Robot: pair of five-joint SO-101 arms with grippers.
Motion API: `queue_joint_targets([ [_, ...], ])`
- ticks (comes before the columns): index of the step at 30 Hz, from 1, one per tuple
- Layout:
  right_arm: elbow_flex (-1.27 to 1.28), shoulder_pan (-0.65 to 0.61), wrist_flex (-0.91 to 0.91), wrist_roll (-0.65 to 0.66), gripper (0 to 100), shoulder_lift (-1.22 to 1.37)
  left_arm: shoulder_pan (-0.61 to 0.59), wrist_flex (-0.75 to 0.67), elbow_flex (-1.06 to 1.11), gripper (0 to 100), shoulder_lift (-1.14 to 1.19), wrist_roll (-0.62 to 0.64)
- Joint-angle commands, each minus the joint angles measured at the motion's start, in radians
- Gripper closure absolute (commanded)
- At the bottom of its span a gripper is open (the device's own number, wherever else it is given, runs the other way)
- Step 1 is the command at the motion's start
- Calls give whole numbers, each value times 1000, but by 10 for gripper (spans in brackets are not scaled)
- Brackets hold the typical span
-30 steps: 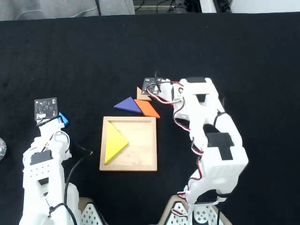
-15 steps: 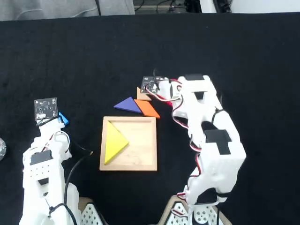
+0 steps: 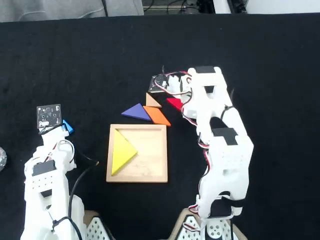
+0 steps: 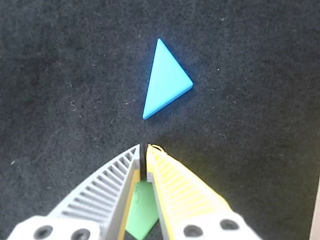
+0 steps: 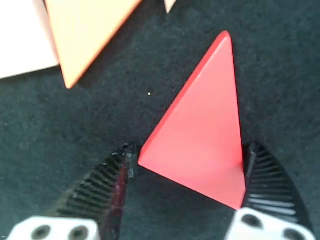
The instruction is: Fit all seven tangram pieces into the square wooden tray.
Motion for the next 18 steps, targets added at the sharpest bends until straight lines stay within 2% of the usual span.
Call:
queue_joint_targets([
  [1,-36,-25,-28,6,796,8,-1,3,-7,968,-12,-6],
  [4,-41,-26,-40,2,972,8,-1,3,-7,968,-12,-6],
  [5,-41,-26,-37,-2,991,5,-1,3,-7,968,-12,-6],
  [10,-36,-15,41,-87,956,-77,-1,3,-7,968,-12,-6],
  [18,-33,-21,345,-132,956,-297,-1,5,-7,968,-12,-6],
])
